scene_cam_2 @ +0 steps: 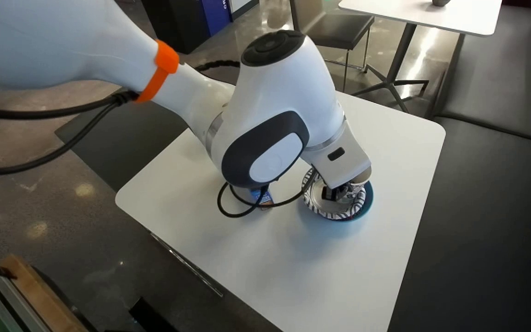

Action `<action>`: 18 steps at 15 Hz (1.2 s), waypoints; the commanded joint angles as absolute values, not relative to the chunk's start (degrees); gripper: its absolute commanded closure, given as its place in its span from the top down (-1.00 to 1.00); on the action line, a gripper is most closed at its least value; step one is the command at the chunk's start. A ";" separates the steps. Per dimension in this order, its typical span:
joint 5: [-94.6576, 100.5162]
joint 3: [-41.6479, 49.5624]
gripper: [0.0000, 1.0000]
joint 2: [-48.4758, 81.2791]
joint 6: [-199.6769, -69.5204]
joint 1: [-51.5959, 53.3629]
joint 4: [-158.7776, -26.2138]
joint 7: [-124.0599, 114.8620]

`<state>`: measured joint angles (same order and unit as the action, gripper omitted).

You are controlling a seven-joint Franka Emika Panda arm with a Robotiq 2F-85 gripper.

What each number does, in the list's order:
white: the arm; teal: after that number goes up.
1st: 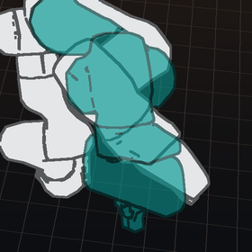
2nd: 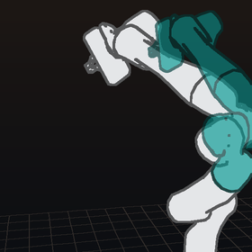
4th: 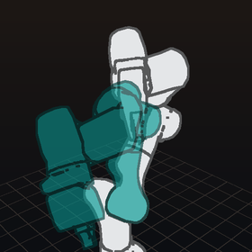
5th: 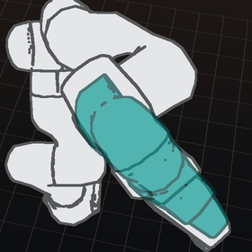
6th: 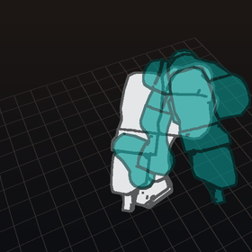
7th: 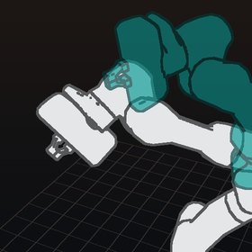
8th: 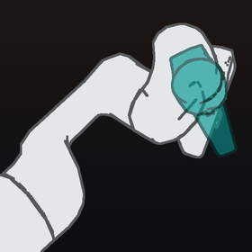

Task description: Shift the cup, which is on the plate, to the table

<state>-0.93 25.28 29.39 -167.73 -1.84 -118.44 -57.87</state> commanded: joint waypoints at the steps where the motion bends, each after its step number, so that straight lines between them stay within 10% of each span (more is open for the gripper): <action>1: -0.62 28.99 -0.98 26.22 -164.73 1.58 -119.30 -58.80; 18: -0.92 17.60 -0.98 31.90 -153.86 0.26 -99.09 -57.82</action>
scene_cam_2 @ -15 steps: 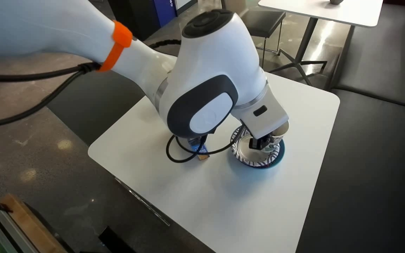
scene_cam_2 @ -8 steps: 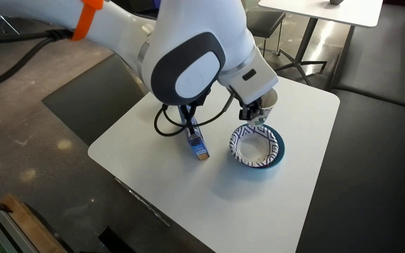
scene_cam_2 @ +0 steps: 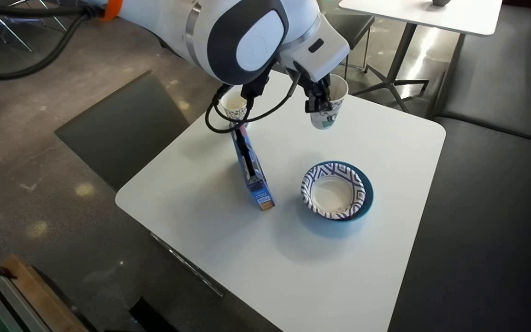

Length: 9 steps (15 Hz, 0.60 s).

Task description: Shift the cup, which is on the plate, to the table

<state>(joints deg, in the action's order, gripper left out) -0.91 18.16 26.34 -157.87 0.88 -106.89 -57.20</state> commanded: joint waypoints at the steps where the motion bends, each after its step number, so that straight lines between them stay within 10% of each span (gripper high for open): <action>1: -1.05 17.25 -0.98 33.34 -153.15 -0.13 -96.99 -57.43; 9: -0.98 17.39 -0.93 37.74 -152.16 -0.80 -91.42 -57.42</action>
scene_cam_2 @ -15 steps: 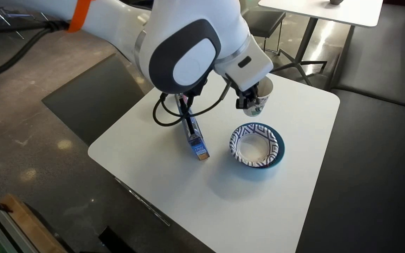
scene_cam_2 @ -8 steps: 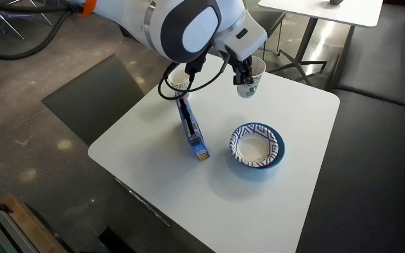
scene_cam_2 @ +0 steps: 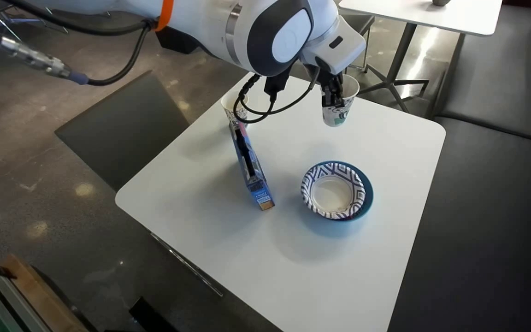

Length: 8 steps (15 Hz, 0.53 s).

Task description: Shift the cup, which is on the plate, to the table

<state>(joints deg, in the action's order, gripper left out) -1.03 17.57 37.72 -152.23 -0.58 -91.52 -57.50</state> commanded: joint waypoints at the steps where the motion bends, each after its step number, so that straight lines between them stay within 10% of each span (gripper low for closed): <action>1: -0.99 17.39 -0.93 38.02 -152.16 -0.87 -91.12 -57.42; 8: -2.19 18.08 -0.98 43.19 -149.47 -2.34 -84.14 -60.59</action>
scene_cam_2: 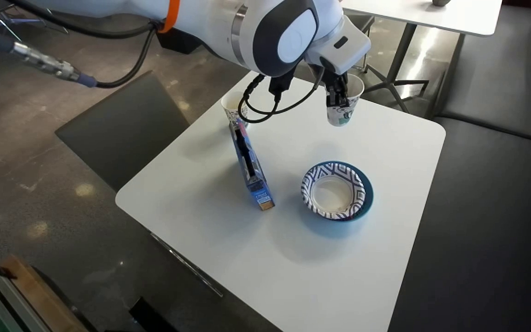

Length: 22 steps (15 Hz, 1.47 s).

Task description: Shift the cup, which is on the plate, to the table

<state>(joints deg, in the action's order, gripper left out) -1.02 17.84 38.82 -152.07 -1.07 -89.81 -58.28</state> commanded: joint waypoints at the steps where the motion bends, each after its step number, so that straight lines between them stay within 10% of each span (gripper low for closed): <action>1: -2.05 18.42 -0.98 44.66 -149.25 -2.55 -82.80 -61.66; 17: -1.70 18.28 -0.98 60.17 -146.83 -5.62 -67.60 -66.97; 18: -1.61 18.42 -0.53 60.29 -146.28 -5.60 -67.39 -67.07; 22: -0.63 18.67 0.03 57.76 -141.66 -5.38 -68.10 -66.01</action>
